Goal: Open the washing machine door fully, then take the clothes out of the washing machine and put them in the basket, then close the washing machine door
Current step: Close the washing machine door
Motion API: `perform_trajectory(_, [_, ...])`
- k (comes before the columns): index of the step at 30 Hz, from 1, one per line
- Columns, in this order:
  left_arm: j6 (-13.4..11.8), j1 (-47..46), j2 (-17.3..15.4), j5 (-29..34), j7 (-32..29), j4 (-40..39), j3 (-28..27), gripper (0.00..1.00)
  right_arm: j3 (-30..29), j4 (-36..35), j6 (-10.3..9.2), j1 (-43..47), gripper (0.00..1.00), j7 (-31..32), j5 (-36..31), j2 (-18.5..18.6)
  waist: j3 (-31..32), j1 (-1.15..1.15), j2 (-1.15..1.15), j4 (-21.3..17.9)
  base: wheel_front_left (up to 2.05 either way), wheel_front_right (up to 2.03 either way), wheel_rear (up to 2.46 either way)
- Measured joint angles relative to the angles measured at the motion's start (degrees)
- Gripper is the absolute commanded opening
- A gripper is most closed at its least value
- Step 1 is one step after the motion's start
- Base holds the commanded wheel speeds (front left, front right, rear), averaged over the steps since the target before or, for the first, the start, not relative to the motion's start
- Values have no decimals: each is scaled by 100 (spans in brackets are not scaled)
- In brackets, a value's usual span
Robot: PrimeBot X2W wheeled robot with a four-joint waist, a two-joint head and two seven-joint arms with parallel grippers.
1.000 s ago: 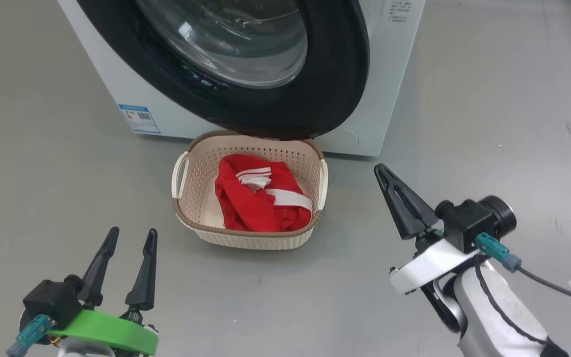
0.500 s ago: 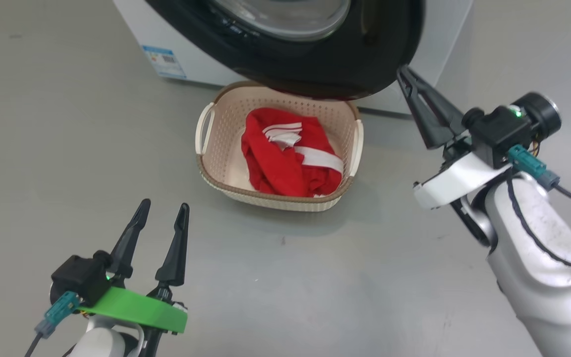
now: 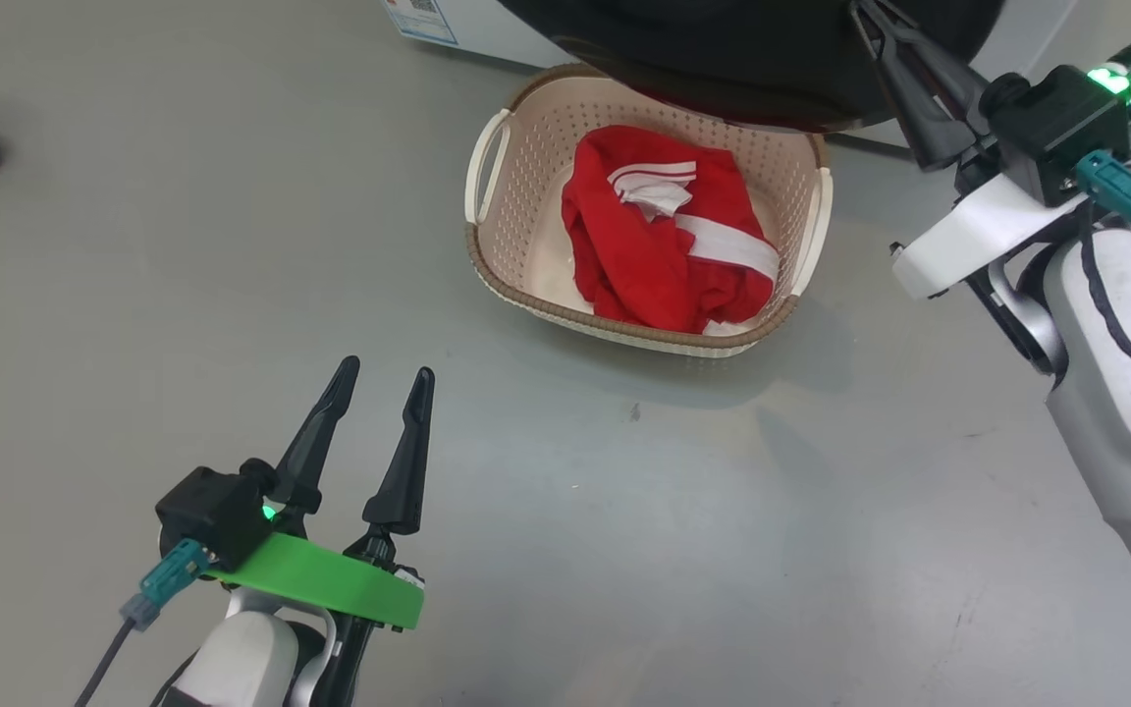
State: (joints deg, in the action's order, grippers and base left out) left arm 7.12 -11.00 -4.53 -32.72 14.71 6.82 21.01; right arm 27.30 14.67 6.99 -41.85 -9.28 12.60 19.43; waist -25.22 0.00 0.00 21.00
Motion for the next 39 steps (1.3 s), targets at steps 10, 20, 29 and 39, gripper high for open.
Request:
perform_trajectory(10, [1, -174, 20, 0, 0, 69, 47, 100, 5, 179, 0, -575, 0, 41, 189, 320, -417, 0, 0, 325, 0, 0, 0])
perform_trajectory(20, [2, -321, 65, -2, 0, 89, 157, 100, -136, 323, 42, -1006, 0, -12, 254, 517, -703, 0, 0, 454, 0, 0, 0])
perform_trajectory(29, [7, -473, 118, -4, 0, 89, 255, 100, -419, 453, 53, -1538, 0, -12, 305, 732, -936, 0, 0, 482, 0, 0, 0])
perform_trajectory(39, [7, -593, 163, -91, 0, 99, 425, 100, -656, 715, 53, -2189, 0, 60, 299, 990, -1195, 0, 0, 538, 0, 0, 0])
